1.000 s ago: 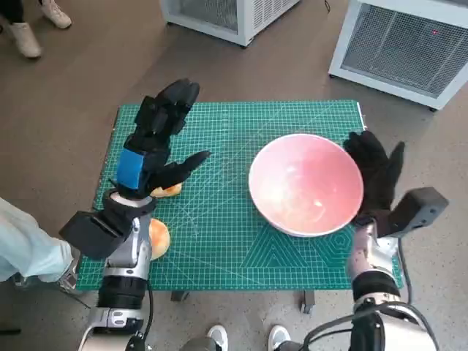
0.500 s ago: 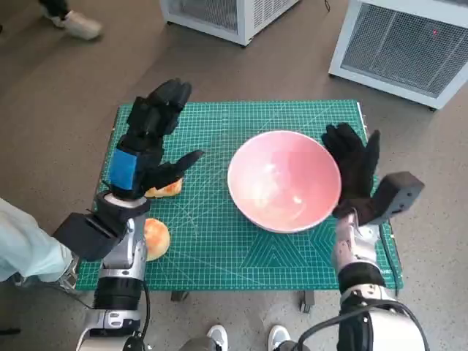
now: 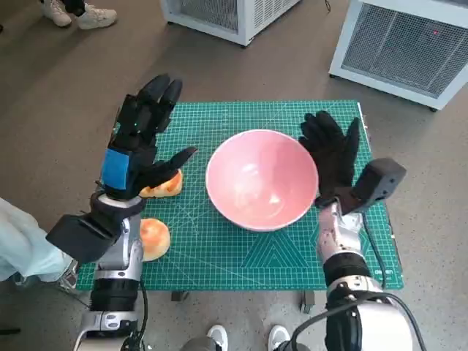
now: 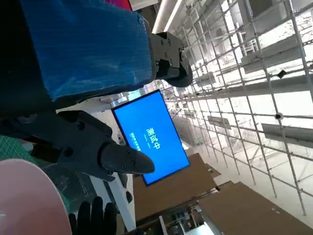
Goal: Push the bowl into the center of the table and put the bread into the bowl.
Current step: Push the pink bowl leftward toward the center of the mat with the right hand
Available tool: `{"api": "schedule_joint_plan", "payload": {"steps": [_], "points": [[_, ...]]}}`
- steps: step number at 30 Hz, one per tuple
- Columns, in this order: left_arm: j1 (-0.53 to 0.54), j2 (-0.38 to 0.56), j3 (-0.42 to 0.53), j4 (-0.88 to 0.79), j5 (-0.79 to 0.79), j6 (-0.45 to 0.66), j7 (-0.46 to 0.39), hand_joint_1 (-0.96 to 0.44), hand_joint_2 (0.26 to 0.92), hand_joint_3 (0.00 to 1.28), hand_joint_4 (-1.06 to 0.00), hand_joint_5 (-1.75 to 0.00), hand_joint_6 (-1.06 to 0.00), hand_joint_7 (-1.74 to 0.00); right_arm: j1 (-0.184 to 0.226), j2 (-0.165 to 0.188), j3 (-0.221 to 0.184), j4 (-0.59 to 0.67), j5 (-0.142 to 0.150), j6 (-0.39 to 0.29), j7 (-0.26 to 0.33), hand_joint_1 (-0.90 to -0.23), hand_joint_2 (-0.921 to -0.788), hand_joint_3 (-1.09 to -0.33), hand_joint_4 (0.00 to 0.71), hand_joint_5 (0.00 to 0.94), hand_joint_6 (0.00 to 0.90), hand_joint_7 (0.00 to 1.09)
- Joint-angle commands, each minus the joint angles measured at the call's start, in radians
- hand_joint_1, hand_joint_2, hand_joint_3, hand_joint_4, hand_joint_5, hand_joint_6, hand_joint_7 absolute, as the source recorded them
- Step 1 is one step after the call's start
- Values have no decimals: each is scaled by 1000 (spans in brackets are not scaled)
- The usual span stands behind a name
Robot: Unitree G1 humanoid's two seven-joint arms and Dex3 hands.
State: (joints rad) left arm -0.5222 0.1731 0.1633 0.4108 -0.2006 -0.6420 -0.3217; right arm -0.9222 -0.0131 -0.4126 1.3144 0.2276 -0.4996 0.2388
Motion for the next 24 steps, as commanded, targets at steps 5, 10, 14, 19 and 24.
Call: {"api": "schedule_joint_plan", "payload": {"steps": [5, 10, 14, 19, 24], "points": [[17, 5, 0, -16, 10, 11, 19, -231, 921, 155, -314, -1, -141, -441, 0, 7, 11, 20, -23, 48, -10, -575, -921, -818, 179, 1, 268, 193], [14, 2, -3, -8, 13, 5, 24, -231, 921, 151, -318, -3, -146, -434, 0, 1, 19, 18, -35, 54, -5, -574, -921, -827, 180, 1, 272, 185], [12, -2, -5, 1, 17, -3, 26, -227, 921, 151, -319, -3, -150, -428, 2, -10, 23, 14, -45, 49, -2, -579, -921, -827, 179, 0, 274, 180], [12, -7, -8, -2, 10, 0, 21, -224, 921, 151, -318, -2, -154, -421, -3, -29, 25, 5, -47, 34, 3, -583, -921, -828, 175, 0, 275, 175], [10, -7, -9, 0, 3, 2, 17, -215, 921, 153, -317, -1, -156, -415, -13, -46, 29, -10, -46, -9, 13, -595, -921, -827, 178, 2, 274, 169]]}}
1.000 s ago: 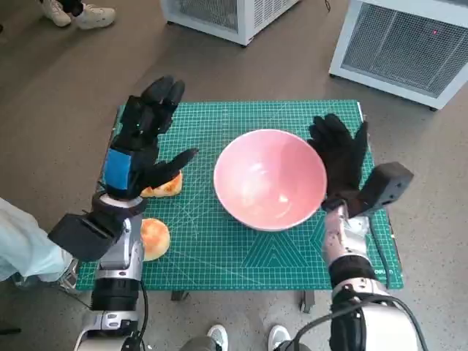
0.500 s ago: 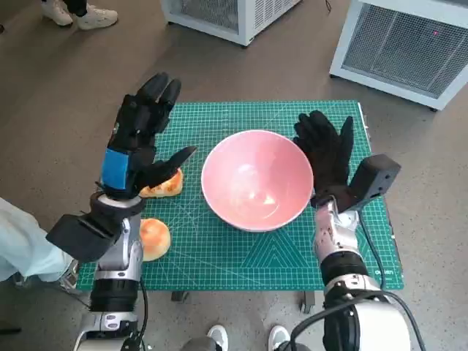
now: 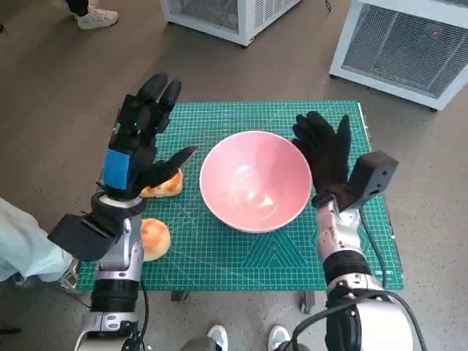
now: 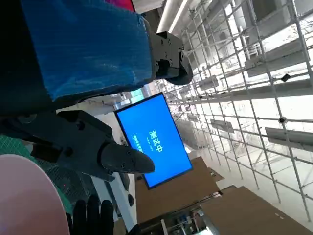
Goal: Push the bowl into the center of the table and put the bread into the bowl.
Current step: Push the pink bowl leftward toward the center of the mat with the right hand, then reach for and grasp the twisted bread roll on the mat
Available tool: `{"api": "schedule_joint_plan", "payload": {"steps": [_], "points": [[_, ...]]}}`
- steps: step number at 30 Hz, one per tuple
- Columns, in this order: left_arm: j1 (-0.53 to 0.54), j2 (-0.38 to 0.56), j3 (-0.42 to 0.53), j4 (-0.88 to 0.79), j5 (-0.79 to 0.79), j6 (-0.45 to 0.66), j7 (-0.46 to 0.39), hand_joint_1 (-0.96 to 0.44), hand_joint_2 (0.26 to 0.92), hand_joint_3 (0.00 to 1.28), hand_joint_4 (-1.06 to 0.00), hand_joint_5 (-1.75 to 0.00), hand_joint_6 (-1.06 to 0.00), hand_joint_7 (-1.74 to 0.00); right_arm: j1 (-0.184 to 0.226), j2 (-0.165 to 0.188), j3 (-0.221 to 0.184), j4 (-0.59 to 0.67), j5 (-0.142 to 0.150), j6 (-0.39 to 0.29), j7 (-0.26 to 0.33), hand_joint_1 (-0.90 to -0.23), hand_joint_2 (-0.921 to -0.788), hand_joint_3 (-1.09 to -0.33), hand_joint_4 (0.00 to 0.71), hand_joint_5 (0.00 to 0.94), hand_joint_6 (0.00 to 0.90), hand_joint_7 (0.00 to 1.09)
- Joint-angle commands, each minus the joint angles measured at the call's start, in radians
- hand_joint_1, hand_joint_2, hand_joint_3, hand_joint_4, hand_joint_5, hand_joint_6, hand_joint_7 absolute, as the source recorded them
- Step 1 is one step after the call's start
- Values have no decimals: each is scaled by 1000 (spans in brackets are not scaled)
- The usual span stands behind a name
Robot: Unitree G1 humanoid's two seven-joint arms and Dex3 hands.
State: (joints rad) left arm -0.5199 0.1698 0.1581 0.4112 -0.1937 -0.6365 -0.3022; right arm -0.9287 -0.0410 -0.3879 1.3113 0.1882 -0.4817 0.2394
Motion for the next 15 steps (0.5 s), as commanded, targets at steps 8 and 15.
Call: {"api": "schedule_joint_plan", "payload": {"steps": [8, 15], "points": [[-8, -10, -6, 17, -4, -4, -2, -213, 921, 155, -317, -1, -165, -407, -24, -13, 7, -84, 29, -198, 137, -671, -921, -788, 200, 9, 269, 160], [-22, -22, -13, 19, -7, 0, -3, -225, 921, 154, -319, -2, -174, -401, -11, -13, 47, -165, 26, -321, 243, -683, -921, -768, 198, 5, 285, 171]]}}
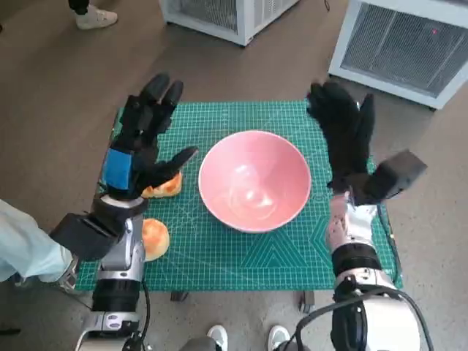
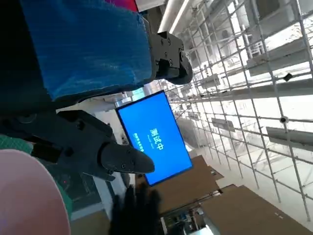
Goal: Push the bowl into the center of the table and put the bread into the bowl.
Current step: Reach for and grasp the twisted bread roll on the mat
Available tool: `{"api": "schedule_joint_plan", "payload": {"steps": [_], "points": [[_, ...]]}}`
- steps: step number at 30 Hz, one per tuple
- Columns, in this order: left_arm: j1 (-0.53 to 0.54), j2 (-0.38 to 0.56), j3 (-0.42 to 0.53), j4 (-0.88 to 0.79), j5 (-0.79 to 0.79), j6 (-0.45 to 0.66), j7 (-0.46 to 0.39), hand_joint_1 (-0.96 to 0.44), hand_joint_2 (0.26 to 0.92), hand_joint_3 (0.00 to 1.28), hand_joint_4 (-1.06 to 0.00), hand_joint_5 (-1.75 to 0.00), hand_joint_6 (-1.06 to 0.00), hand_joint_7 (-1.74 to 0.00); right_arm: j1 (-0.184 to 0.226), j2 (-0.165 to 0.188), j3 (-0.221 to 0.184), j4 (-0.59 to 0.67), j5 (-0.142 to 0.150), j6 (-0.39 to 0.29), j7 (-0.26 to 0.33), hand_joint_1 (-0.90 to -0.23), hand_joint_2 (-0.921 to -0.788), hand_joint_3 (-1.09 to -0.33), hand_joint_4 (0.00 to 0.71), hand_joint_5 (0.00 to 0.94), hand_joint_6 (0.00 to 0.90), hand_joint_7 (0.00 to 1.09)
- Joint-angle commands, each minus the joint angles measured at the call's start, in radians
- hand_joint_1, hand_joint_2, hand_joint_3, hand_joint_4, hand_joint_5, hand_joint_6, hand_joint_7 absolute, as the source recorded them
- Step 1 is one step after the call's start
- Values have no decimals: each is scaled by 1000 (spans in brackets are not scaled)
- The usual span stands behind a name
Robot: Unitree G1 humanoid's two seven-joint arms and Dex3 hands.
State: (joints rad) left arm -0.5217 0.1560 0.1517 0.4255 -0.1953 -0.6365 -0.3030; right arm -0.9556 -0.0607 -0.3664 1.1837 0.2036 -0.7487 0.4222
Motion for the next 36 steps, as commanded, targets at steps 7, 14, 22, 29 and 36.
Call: {"api": "schedule_joint_plan", "payload": {"steps": [7, 14, 22, 29, 36], "points": [[-34, -11, -19, -14, -10, 17, -11, -241, 921, 151, -320, -2, -176, -400, 49, 7, 66, -152, 39, -102, 153, -699, -921, -761, 207, 8, 281, 178], [-48, -8, -33, -36, -2, 29, -13, -256, 921, 151, -320, -2, -173, -408, 95, 11, 115, -280, 56, -96, 174, -710, -921, -759, 209, 7, 276, 190], [-61, 6, -38, -52, -6, 40, -33, -268, 921, 154, -317, 0, -113, -515, 125, 8, 158, -374, 74, -53, 172, -711, -921, -759, 209, 4, 247, 248], [-54, 89, -26, -85, 61, 67, -32, -267, 904, 124, -317, -2, -103, -545, 141, 5, 174, -407, 75, -37, 161, -718, -921, -759, 210, 1, 145, 439], [18, 345, 1, -381, 353, 405, -31, -191, 817, 15, -259, -1, -219, -283, 142, 0, 182, -405, 66, -43, 145, -722, -921, -760, 211, 1, 127, 471]]}}
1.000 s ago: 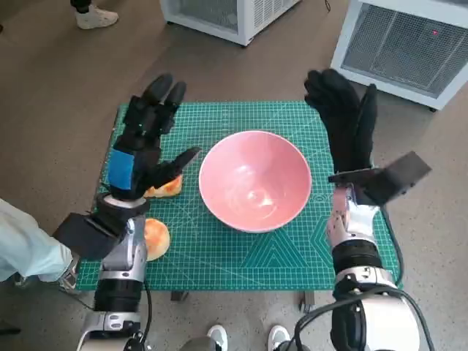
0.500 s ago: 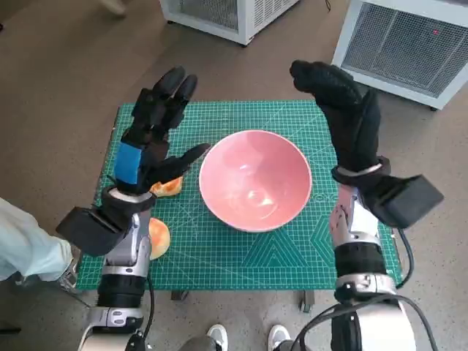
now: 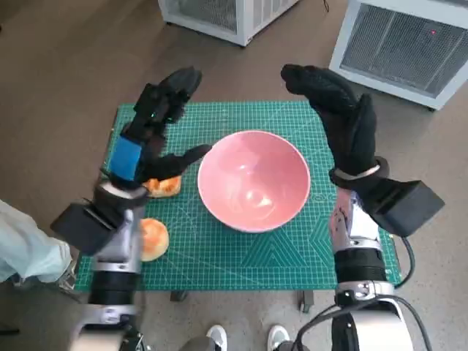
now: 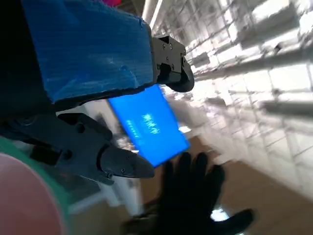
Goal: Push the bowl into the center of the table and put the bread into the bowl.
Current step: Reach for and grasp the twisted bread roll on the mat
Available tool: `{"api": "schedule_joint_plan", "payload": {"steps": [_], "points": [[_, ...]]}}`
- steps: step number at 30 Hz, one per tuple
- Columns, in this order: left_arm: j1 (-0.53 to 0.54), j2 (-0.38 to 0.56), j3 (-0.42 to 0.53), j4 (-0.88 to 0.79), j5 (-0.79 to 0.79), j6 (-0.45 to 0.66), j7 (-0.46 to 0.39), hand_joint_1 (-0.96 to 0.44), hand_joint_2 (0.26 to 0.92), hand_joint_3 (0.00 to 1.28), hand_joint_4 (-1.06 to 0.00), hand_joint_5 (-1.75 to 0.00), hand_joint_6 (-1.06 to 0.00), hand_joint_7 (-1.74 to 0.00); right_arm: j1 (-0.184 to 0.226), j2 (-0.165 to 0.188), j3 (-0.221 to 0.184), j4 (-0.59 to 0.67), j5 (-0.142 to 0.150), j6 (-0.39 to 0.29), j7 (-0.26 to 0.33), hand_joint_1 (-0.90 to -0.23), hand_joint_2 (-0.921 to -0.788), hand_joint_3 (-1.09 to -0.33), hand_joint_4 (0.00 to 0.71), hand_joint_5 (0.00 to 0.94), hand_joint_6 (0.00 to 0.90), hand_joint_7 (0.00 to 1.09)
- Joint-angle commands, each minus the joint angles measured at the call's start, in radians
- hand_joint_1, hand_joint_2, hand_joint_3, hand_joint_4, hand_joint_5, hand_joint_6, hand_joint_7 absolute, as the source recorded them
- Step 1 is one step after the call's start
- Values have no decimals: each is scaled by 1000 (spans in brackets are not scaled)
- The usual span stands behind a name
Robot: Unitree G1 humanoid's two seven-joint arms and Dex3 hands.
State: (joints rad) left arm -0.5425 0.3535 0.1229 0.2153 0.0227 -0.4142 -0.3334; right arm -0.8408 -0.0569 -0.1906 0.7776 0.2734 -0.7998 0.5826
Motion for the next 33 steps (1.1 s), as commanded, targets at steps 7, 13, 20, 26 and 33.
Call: {"api": "schedule_joint_plan", "payload": {"steps": [7, 13, 20, 26, 33], "points": [[38, 302, 7, -280, 277, 442, -78, -68, 744, 2, -265, -3, -338, -91, 24, -7, 8, 12, -5, 3, -25, -722, -921, -761, 211, 1, 118, 480], [10, 347, -70, -315, 372, 662, -143, 5, 747, 6, -268, -1, -365, -47, 19, -7, 4, 27, 0, 1, -29, -718, -921, -763, 211, 0, 111, 487], [-28, 353, -178, -265, 434, 760, -201, 87, 764, 11, -268, 0, -375, -23, 11, -4, 2, 44, 3, -1, -35, -712, -921, -764, 211, 0, 104, 493], [-61, 345, -267, -204, 483, 795, -228, 116, 772, 13, -268, 0, -379, -14, 7, -2, 2, 55, 1, -5, -42, -703, -921, -765, 211, 0, 99, 499], [-115, 319, -358, -84, 522, 788, -234, 117, 773, 13, -264, 0, -373, -4, 6, 1, 4, 59, -3, -7, -51, -701, -921, -767, 210, 0, 95, 504]]}}
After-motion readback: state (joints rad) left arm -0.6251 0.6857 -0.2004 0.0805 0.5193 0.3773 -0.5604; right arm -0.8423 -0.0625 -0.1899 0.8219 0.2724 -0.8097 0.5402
